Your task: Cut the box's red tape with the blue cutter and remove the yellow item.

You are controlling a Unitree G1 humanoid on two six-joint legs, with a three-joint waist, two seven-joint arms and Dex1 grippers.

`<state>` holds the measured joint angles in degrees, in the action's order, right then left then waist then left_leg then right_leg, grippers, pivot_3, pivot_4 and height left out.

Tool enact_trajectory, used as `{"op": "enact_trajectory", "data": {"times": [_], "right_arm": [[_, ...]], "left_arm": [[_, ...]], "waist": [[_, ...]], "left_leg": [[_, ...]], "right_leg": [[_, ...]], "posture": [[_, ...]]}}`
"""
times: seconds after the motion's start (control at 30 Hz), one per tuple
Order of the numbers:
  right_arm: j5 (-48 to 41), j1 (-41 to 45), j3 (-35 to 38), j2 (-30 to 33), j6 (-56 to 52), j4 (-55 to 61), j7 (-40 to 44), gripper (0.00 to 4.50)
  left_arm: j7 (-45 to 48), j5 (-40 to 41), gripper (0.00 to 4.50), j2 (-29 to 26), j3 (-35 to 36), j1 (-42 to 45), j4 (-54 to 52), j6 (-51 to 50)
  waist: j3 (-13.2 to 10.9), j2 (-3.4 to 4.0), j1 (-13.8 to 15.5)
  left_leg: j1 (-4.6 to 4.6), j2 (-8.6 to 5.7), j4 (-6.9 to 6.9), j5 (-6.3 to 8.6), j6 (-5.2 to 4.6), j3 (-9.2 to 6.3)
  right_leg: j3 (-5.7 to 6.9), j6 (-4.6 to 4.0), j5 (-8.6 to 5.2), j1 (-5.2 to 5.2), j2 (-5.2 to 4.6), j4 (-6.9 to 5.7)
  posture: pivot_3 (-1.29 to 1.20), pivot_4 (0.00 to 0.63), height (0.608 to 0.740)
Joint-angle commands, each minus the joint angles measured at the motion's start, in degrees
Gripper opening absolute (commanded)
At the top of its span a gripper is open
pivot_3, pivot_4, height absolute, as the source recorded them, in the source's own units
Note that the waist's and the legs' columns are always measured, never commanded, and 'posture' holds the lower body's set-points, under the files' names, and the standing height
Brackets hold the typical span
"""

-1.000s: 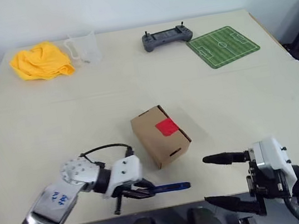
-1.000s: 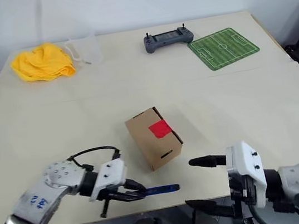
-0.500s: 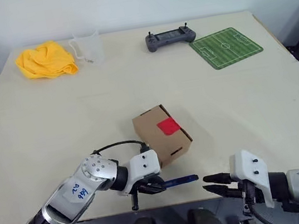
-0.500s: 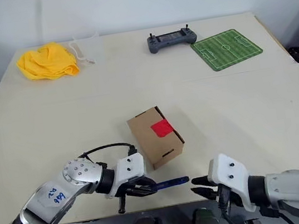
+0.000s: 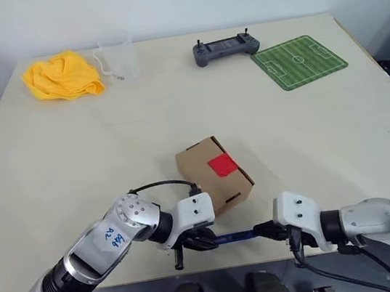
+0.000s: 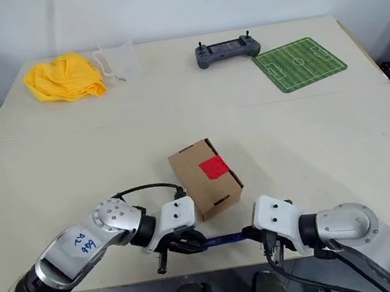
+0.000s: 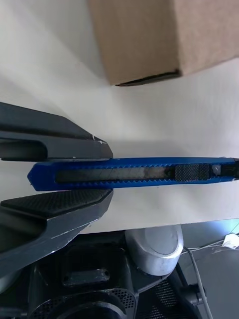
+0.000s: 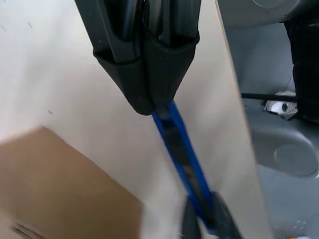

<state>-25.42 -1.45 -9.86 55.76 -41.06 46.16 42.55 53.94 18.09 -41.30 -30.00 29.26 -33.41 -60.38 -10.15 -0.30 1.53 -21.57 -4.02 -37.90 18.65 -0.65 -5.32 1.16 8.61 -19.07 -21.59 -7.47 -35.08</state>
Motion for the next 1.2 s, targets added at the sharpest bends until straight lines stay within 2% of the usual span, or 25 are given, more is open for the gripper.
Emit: {"op": "enact_trajectory", "data": {"times": [0.03, 0.67, 1.0, 1.2], "right_arm": [[1.0, 0.9, -0.6, -1.1, 0.5, -0.8, 0.3, 0.02], [7.5, 3.2, -6.9, -5.7, 6.5, -5.5, 3.2, 0.02], [6.9, 3.3, -3.2, -7.2, 12.9, -7.7, 6.9, 0.02], [5.9, 2.8, -2.8, -7.5, 12.8, -7.7, 8.3, 0.02]], "left_arm": [[0.9, 0.5, 0.46, -0.4, -0.8, 1.8, -0.2, 0.6], [-1.0, -3.5, 0.46, -0.3, -5.3, 4.2, 1.6, 3.1], [-0.8, -6.2, 0.46, -1.0, -6.7, 2.5, 3.0, 6.4], [-0.7, -6.5, 0.46, -1.4, -6.4, 2.1, 2.9, 6.8]], "waist": [[0.0, -0.01, 0.0], [0.0, 0.0, 0.0], [0.0, 0.0, 0.1], [0.0, 0.0, 0.1]], "left_leg": [[0.0, 0.0, -0.01, 0.0, 0.0, 0.0], [0.01, -0.11, -0.09, -0.02, -0.01, -0.09], [0.02, -0.24, -0.18, -0.06, -0.08, -0.14], [0.02, -0.24, -0.19, -0.06, -0.08, -0.16]], "right_leg": [[0.01, 0.0, 0.0, 0.0, 0.0, 0.0], [0.02, 0.0, 0.0, 0.01, -0.02, -0.19], [-0.06, 0.0, 0.0, 0.02, -0.09, -0.36], [-0.05, 0.0, 0.0, 0.02, -0.08, -0.39]], "posture": [[0.0, 0.15, 0.74], [0.0, 0.15, 0.74], [0.0, 0.15, 0.74], [0.0, 0.15, 0.74]]}}
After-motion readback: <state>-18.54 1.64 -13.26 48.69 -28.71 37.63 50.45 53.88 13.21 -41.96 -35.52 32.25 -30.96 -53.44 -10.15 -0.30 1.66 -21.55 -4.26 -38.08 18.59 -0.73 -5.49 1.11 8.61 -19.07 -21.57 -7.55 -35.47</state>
